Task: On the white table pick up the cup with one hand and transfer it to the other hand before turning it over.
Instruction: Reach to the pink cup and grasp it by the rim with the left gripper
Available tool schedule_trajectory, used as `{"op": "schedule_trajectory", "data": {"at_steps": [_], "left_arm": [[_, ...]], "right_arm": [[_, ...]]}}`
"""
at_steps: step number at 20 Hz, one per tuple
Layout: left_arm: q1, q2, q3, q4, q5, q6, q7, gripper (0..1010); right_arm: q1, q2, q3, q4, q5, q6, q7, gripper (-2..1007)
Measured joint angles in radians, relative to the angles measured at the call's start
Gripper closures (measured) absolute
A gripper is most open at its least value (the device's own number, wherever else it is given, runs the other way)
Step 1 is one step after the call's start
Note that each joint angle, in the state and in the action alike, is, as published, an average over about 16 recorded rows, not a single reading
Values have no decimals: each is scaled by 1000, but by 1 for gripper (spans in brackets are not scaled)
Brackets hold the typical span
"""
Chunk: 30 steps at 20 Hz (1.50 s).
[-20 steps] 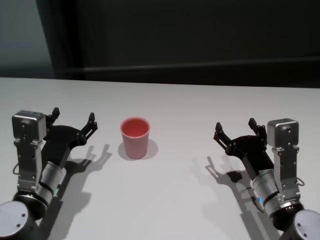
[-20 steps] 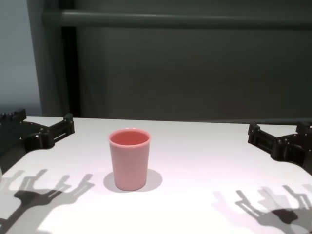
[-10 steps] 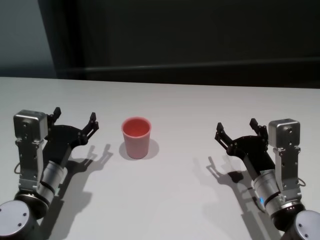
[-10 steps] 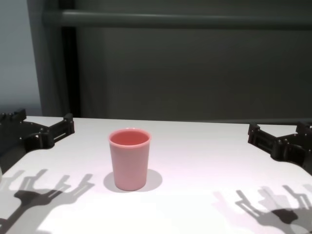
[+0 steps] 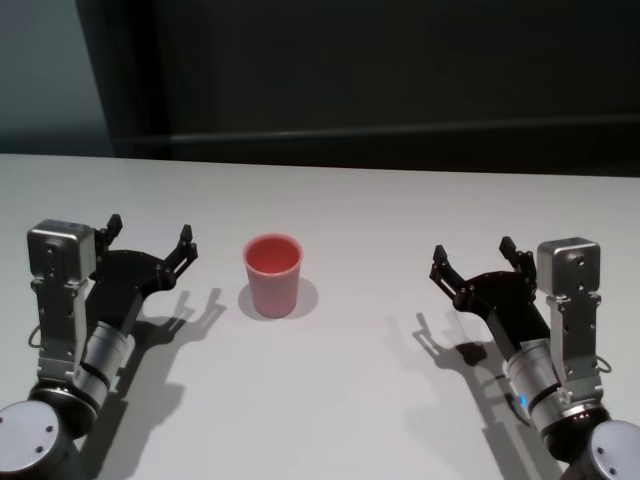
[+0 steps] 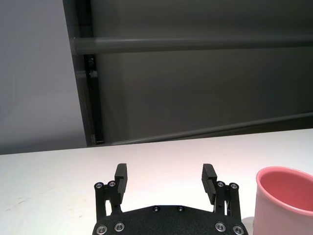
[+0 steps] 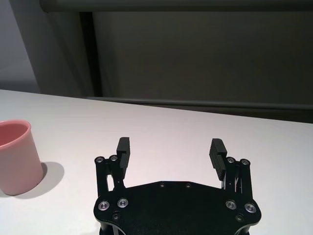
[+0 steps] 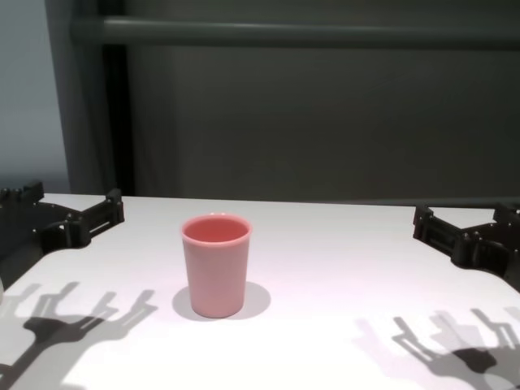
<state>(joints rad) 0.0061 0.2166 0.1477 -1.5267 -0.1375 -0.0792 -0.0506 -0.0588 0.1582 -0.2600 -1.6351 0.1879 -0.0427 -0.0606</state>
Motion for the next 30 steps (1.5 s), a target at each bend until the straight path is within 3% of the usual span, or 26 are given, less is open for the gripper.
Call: {"op": "schedule_trajectory", "data": {"at_steps": [23,30], "left_arm": [[0,1,0,-1,1,0,-2,7],[-2,30,-1,-22,21,9,-38,7]], "right_arm": [[0,0,0,0,0,0,0,5],[0,0,0,0,0,0,0,5]]}}
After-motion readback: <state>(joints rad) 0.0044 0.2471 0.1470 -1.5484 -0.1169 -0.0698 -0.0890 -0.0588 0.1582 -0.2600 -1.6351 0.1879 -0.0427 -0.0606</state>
